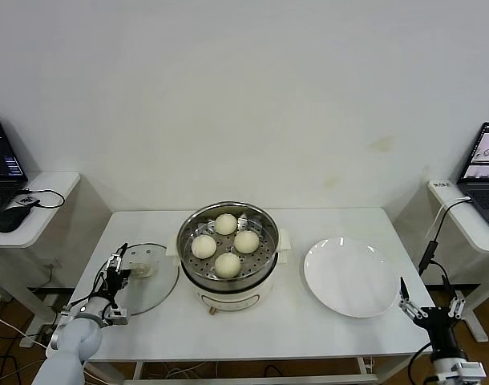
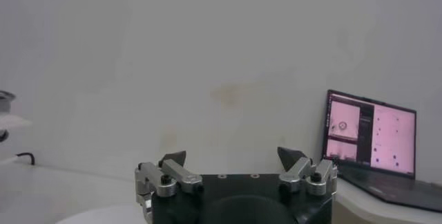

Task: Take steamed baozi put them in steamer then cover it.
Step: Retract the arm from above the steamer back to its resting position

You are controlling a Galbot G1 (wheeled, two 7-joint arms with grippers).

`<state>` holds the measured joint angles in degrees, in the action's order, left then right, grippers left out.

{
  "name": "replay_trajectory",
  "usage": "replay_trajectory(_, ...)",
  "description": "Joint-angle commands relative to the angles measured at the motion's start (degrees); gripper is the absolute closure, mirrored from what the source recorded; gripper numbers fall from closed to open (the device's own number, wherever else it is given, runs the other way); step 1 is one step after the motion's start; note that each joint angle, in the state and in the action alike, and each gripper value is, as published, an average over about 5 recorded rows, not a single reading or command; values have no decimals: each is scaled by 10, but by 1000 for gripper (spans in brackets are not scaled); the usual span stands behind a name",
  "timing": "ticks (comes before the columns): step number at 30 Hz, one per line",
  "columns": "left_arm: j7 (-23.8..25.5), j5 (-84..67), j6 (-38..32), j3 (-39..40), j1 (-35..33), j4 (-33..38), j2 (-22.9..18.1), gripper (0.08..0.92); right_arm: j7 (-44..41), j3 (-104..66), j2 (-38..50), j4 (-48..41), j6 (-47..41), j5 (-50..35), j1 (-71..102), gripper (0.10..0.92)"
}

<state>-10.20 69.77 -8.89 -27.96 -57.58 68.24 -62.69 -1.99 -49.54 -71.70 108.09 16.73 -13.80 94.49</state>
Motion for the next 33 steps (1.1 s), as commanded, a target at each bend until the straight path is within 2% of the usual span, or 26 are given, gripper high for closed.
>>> replay_trajectory(1, 3, -2, -1, 3, 32, -37, -2, 177, -1, 1, -1, -2, 2, 2, 1, 203)
replay_trajectory(10, 1, -11, -5, 3, 38, -49, -5, 177, -1, 6, -2, -7, 5, 6, 1, 203)
replay_trajectory(13, 3, -13, -5, 4, 38, -54, -4, 210, -2, 8, -2, -8, 6, 7, 1, 203)
replay_trajectory(17, -1, -12, -6, 4, 39, -68, -7, 321, -2, 10, -2, -9, 6, 8, 1, 203)
replay_trajectory(25, -45, -13, -21, -10, 35, -75, -14, 546, -3, 13, 0, -9, 6, 7, -3, 202)
replay_trajectory(29, -61, -16, -22, -20, 12, -44, -12, 667, -3, 16, 1, -9, 5, 8, -6, 203)
replay_trajectory(33, -66, -26, -4, -35, -30, 24, -3, 779, -3, 17, 2, -9, 6, 8, -7, 203)
